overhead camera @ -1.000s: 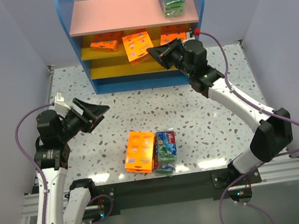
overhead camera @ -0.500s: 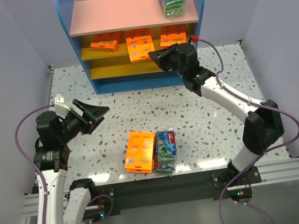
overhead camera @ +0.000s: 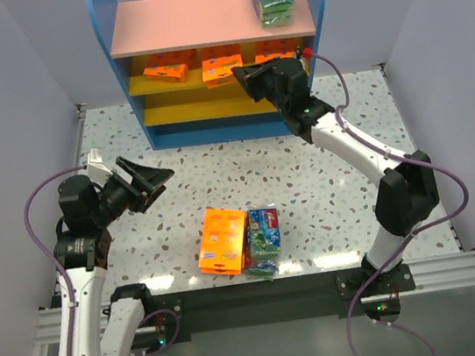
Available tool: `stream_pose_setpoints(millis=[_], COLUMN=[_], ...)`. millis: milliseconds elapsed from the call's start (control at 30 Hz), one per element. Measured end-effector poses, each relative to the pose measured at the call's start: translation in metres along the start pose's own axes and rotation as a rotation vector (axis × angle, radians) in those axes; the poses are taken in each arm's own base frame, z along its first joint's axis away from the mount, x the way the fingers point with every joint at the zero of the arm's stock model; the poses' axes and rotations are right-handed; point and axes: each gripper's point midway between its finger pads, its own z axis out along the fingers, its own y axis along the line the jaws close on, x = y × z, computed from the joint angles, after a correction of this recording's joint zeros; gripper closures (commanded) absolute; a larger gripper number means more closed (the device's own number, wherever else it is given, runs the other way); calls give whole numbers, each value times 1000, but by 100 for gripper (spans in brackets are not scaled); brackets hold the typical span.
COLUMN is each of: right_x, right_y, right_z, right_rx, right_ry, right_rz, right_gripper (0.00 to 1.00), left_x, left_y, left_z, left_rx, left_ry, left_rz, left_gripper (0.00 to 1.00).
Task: Place and organize the cleaning sponges onto the shelf
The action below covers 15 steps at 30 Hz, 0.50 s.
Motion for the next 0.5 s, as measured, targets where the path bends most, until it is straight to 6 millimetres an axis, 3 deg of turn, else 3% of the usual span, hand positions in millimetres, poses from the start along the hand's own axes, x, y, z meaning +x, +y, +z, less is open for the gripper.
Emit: stream_pose_setpoints(millis=[133, 400, 500], right_x=[-3, 0, 0], right_y=[4, -15, -11], right_z=[11, 28, 34], right_rx=[-3, 39, 29], right_ry=[-22, -33, -33], right_rz=[10, 27, 33], right_gripper=[100, 100, 100], left_x=[0, -1, -1], left_y=[1, 3, 3], left_z=[1, 3, 3], left_rx=[-4, -9, -10], left_ry=[3, 6, 7], left_rz=[-3, -8, -8], left_gripper=[23, 22, 22])
